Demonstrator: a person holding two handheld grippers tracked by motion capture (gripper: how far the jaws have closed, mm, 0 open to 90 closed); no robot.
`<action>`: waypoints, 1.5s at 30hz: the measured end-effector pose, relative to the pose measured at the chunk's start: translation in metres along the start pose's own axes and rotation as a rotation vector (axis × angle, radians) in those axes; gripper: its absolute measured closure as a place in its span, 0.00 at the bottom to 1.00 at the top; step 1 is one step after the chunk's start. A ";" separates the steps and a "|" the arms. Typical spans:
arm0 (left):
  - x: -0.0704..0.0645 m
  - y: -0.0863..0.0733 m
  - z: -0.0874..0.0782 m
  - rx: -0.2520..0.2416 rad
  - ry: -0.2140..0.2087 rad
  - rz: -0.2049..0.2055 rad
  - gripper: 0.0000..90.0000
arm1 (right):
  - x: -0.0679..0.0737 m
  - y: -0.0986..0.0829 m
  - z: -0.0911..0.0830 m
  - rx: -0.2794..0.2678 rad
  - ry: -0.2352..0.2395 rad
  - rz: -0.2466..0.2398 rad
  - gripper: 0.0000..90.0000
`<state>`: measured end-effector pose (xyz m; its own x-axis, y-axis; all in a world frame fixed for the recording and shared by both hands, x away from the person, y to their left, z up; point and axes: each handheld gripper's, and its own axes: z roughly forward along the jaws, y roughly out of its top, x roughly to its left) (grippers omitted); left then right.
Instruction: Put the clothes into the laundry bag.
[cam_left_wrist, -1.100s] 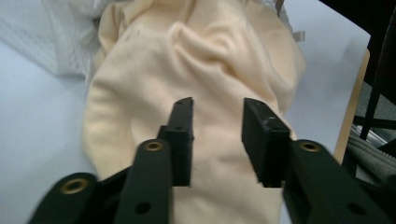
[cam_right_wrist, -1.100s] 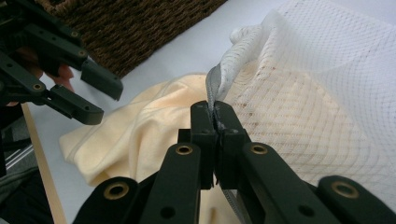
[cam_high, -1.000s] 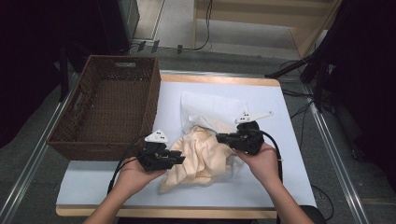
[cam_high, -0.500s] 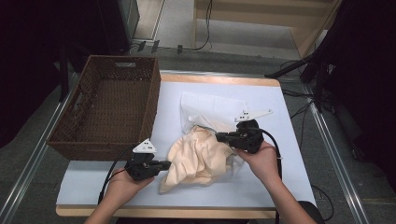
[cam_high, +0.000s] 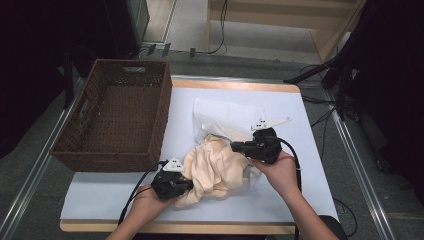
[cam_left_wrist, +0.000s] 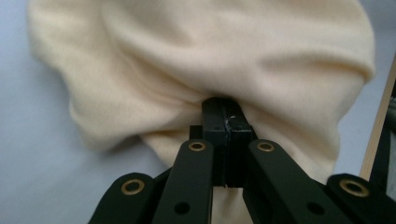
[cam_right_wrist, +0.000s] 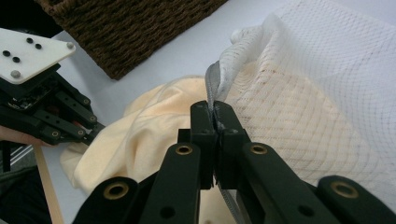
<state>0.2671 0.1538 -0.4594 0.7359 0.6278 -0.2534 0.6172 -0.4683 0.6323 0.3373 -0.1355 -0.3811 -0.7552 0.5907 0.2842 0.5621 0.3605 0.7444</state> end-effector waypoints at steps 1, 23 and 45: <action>0.000 0.002 0.002 -0.009 0.000 0.002 1.00 | 0.000 -0.001 0.000 0.003 -0.002 0.001 0.99; -0.019 0.064 0.024 -0.071 0.019 0.052 1.00 | 0.005 -0.005 0.001 0.022 -0.008 -0.009 0.99; -0.032 0.097 0.010 -0.103 0.003 0.098 1.00 | 0.026 0.000 -0.013 -0.031 0.031 -0.043 0.99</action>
<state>0.3067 0.0822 -0.3970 0.7902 0.5843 -0.1850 0.5108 -0.4611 0.7256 0.3136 -0.1294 -0.3659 -0.7886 0.5527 0.2695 0.5185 0.3622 0.7746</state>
